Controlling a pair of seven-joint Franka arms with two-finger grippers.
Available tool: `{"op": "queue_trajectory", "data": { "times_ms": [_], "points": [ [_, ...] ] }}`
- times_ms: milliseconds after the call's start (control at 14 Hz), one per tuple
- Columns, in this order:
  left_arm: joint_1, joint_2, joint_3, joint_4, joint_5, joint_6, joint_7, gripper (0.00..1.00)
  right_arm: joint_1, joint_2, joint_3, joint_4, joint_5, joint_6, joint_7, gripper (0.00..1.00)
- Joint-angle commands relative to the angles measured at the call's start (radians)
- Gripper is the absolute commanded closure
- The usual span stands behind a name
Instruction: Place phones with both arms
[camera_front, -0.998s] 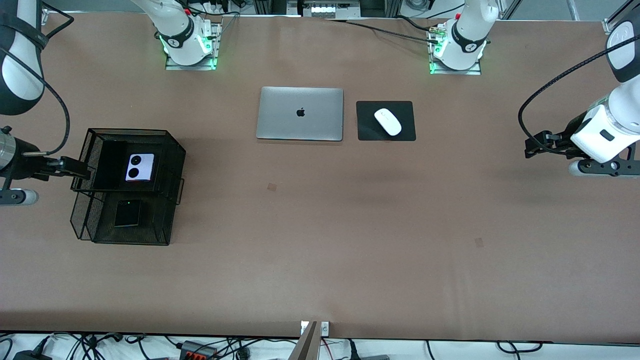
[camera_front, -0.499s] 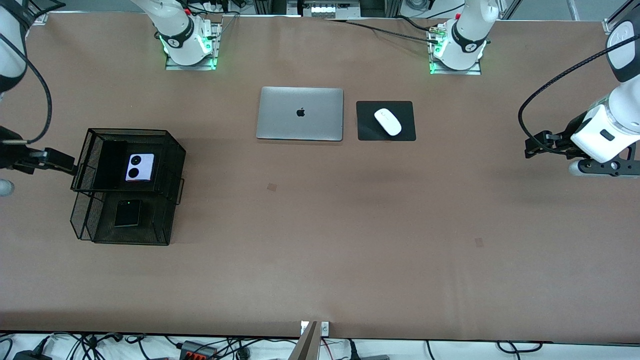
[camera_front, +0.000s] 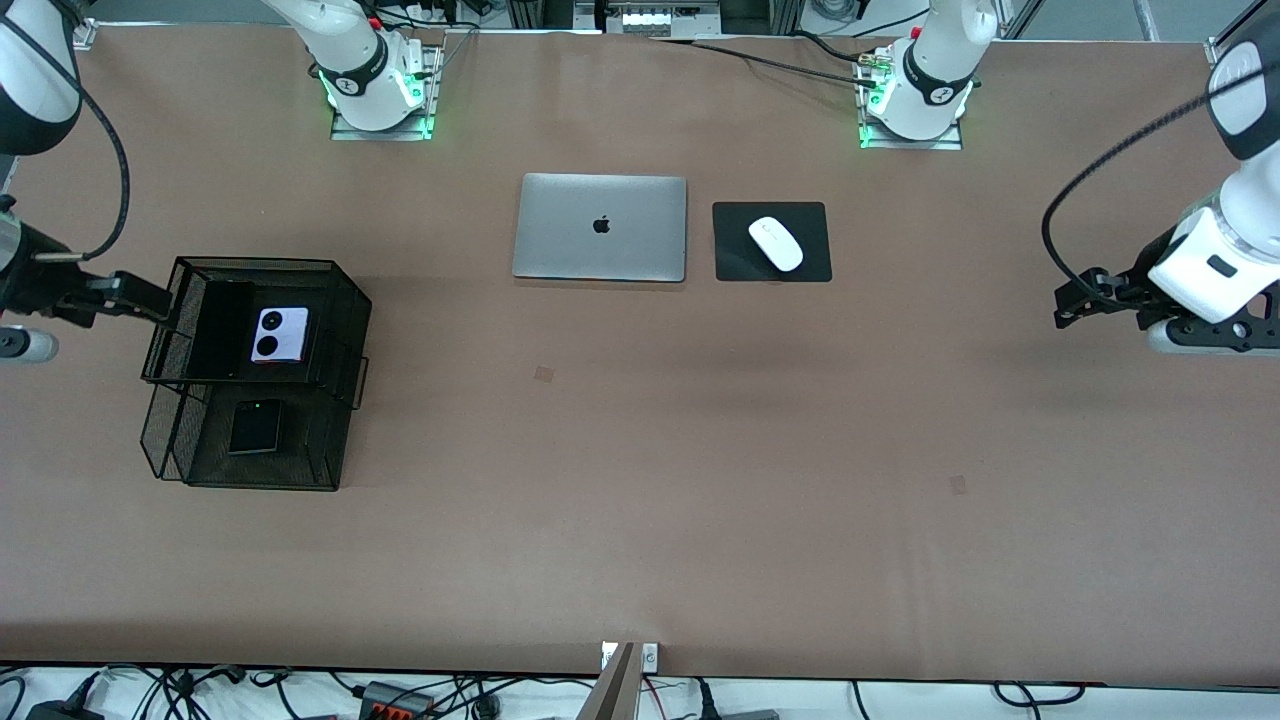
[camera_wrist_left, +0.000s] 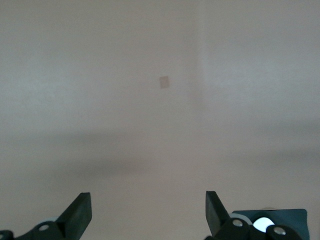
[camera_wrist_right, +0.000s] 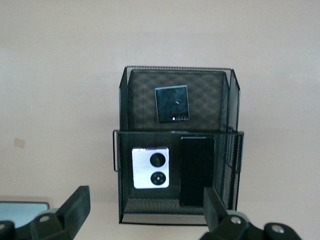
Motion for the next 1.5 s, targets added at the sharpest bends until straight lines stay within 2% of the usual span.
{"op": "queue_trajectory", "data": {
  "times_ms": [0,428,1069,1283,1426],
  "points": [
    [0.01,-0.011,-0.015,0.074,-0.02,-0.119,0.009,0.0,-0.004,-0.086,0.012,-0.103,-0.004,0.026,0.013,0.0],
    [0.015,-0.011,-0.013,0.157,-0.017,-0.297,0.027,0.0,-0.001,-0.119,0.014,-0.146,-0.004,0.016,0.016,0.0],
    [0.018,-0.008,-0.019,0.149,-0.014,-0.31,0.021,0.0,0.001,-0.112,0.014,-0.14,-0.006,-0.001,0.014,0.0],
    [0.018,-0.009,-0.021,0.156,-0.017,-0.35,0.015,0.0,-0.001,-0.112,0.014,-0.138,-0.004,-0.004,0.014,0.0],
    [0.018,-0.006,-0.021,0.139,-0.016,-0.29,0.021,0.0,0.001,-0.112,0.014,-0.137,-0.004,-0.002,0.014,0.0]
  ]
}}
